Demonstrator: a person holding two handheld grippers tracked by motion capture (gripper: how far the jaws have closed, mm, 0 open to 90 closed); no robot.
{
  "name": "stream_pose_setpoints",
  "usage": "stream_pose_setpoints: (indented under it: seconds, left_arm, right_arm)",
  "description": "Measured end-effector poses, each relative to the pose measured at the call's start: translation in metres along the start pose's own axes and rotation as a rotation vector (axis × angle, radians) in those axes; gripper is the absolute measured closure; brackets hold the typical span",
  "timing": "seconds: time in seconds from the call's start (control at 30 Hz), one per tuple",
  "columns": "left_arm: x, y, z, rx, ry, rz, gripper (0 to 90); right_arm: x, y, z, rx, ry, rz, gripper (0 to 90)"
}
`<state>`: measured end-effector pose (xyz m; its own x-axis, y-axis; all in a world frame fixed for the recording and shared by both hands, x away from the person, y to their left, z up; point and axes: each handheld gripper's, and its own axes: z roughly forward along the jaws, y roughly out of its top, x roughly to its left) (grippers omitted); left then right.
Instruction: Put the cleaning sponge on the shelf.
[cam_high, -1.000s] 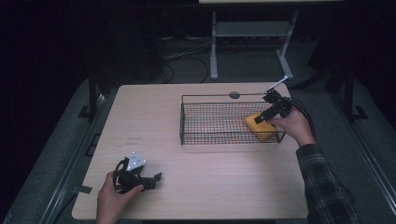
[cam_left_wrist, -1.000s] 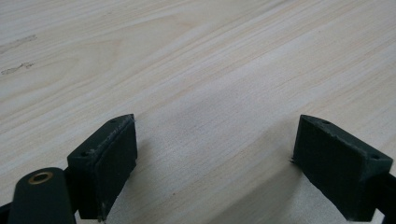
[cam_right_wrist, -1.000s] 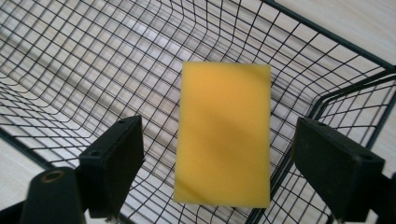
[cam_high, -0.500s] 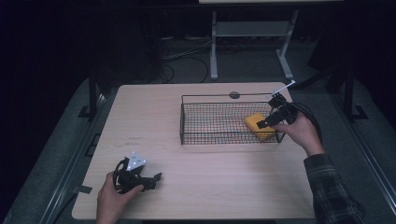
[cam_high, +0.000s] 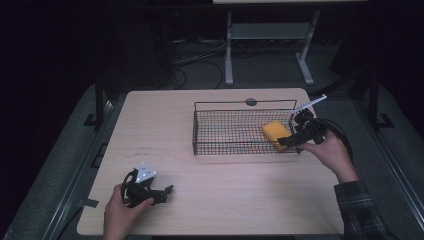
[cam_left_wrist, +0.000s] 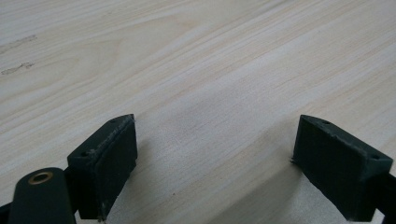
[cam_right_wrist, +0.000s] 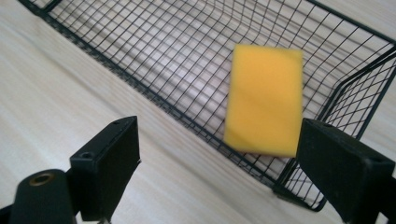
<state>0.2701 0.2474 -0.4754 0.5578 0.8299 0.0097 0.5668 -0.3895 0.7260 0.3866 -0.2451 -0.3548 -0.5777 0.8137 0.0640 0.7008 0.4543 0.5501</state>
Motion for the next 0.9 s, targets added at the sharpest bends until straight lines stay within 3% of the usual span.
stream_pose_setpoints:
  seconds: [0.37, 0.9]
  left_arm:
    - [0.000, 0.000, 0.000, 0.000, 0.000, 0.000, 12.7]
    - [0.000, 0.000, 0.000, 0.000, 0.000, 0.001, 12.7]
  right_arm:
    - [0.018, -0.027, -0.005, -0.019, 0.018, -0.028, 12.0]
    - [0.029, -0.073, 0.011, -0.057, 0.002, -0.050, 9.3]
